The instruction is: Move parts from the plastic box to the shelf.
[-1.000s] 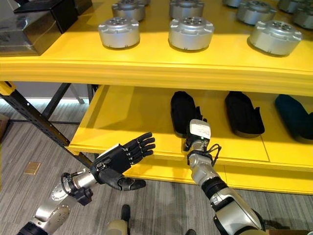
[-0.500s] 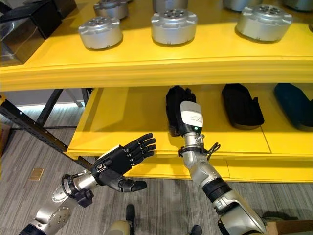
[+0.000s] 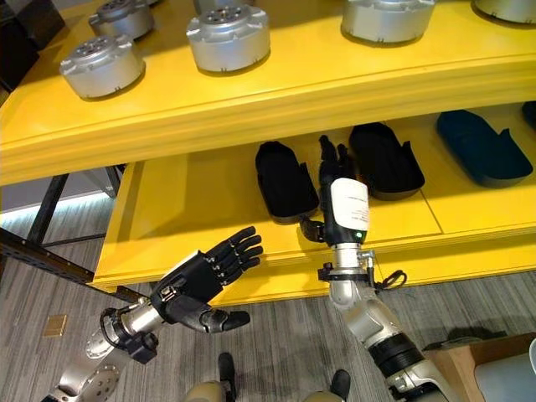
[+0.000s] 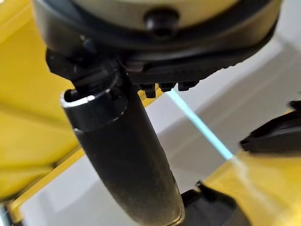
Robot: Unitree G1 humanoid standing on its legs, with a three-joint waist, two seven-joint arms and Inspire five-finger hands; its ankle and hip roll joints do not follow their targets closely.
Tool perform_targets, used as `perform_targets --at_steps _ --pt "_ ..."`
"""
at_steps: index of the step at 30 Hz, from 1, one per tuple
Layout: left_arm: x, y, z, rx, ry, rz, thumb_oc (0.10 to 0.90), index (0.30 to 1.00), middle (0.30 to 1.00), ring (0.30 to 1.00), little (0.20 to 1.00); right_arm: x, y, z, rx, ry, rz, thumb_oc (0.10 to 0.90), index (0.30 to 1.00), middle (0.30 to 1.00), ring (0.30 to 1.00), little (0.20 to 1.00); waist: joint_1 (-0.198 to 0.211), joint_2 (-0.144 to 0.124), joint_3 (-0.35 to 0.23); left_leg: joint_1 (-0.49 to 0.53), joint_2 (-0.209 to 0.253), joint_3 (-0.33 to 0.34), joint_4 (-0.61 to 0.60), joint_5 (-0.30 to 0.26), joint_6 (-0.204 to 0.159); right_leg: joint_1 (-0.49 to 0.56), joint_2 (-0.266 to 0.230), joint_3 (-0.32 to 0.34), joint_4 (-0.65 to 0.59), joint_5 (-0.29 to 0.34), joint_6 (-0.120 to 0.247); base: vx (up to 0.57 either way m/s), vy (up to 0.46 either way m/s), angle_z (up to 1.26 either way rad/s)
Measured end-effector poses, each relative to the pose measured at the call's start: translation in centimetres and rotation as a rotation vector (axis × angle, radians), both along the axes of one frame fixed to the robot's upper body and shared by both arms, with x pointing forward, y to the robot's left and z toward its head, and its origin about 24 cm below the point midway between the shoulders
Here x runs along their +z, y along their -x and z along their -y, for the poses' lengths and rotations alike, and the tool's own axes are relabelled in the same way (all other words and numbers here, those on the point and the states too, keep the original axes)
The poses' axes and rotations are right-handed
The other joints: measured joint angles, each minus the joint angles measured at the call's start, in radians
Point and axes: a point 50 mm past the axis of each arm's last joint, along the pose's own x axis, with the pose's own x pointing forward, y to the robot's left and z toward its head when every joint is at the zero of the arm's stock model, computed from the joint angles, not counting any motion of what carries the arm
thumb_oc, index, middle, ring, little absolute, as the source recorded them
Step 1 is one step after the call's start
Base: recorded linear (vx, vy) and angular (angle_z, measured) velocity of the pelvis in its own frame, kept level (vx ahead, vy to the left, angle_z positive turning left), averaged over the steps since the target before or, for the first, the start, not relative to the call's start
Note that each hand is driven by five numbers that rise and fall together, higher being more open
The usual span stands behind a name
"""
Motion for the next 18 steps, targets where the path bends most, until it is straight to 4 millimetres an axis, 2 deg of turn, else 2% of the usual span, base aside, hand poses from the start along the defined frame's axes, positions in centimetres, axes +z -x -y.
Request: perform_targets --at_steps 3,9,15,18 --pt "-0.2 0.3 -0.1 0.008 0.003 -0.004 0.9 1.0 1.0 1.0 1.0 -1.4 0.5 1.0 -0.027 -0.091 -0.065 0.9 1.0 1.0 1.0 1.0 0.001 -0.001 0.001 0.012 0.0 0.015 -0.002 -0.003 -0.003 0.0 -0.001 0.014 0.0 -0.001 0.001 -0.01 -0.027 -0.11" --pt "-0.3 0.4 -0.2 0.012 0.005 -0.007 0.9 1.0 1.0 1.0 1.0 -3.0 0.3 1.7 0.004 -0.249 -0.245 0.9 1.0 1.0 1.0 1.0 -0.002 0.0 0.002 0.015 0.001 0.02 -0.002 -0.004 -0.003 0.001 0.0 0.017 -0.005 -0.001 0.002 0.01 -0.011 -0.04" --pt "-0.4 0.4 -0.2 0.012 0.005 -0.009 0.9 1.0 1.0 1.0 1.0 -4.8 -0.1 1.3 0.012 -0.391 -0.363 0.9 1.0 1.0 1.0 1.0 0.002 -0.002 0.003 0.024 0.0 0.018 -0.002 -0.005 -0.003 0.014 0.0 0.016 -0.007 -0.001 0.002 0.01 -0.003 0.0" --pt "-0.4 0.4 -0.2 0.019 0.011 -0.008 0.9 1.0 1.0 1.0 1.0 -4.9 -0.3 0.9 0.035 -0.413 -0.389 0.9 1.0 1.0 1.0 1.0 0.003 -0.002 0.003 0.03 0.0 0.017 -0.002 -0.006 -0.003 0.022 0.0 0.013 -0.009 -0.002 0.003 0.0 0.0 0.0"
